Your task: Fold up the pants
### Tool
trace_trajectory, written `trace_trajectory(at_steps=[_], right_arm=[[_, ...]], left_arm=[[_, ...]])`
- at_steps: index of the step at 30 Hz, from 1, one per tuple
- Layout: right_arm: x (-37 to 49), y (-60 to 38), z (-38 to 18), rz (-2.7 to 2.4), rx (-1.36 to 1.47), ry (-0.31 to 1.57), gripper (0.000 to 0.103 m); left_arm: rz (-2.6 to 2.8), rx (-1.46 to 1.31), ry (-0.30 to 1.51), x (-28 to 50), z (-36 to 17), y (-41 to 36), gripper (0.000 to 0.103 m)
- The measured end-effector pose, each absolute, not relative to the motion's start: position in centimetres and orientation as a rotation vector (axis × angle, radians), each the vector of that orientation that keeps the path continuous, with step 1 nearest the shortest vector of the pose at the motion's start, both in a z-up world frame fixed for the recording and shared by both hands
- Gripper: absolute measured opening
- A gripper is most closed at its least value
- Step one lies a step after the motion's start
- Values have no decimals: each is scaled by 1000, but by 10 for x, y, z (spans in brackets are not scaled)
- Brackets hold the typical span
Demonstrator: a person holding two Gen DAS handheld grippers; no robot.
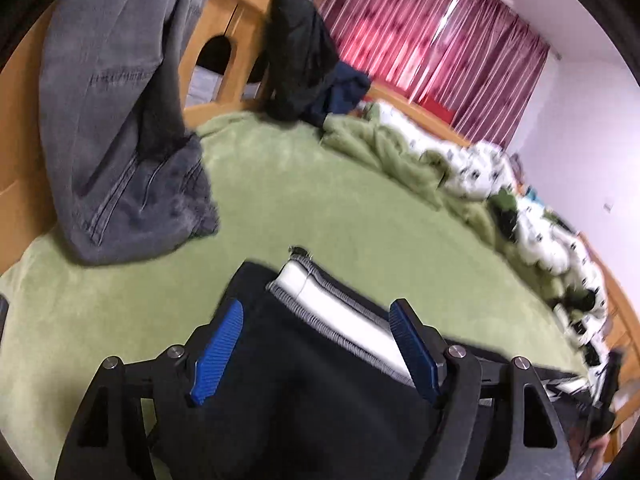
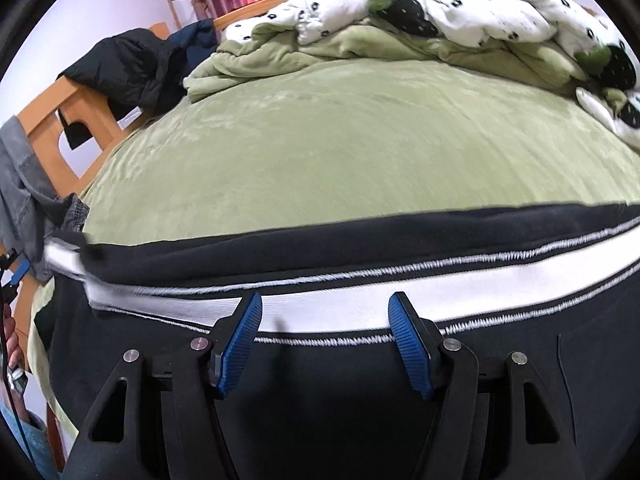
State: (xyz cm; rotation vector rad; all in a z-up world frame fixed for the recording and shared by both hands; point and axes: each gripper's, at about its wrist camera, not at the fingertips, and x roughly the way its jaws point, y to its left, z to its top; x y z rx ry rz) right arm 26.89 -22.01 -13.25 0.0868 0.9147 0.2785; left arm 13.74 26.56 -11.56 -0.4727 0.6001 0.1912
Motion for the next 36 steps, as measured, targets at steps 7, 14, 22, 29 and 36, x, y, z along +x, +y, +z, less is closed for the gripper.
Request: trace_trajectory(at_steps=[7, 14, 22, 29, 36], right_arm=[[275, -190, -118, 297, -79, 837, 65], [303, -167, -114, 388, -166, 829, 65], [305, -158, -127, 505, -212, 841, 65], [316, -140, -146, 579, -284, 881, 65], [313, -118, -162, 641, -424, 886, 4]], left_arm=[[188, -439, 686, 153, -135, 273, 73], [187, -330, 736, 214, -135, 265, 73], [204, -299, 857, 248, -163, 270, 28], [225, -286, 805, 227, -155, 273, 22], [229, -356, 744, 206, -150, 287, 21]])
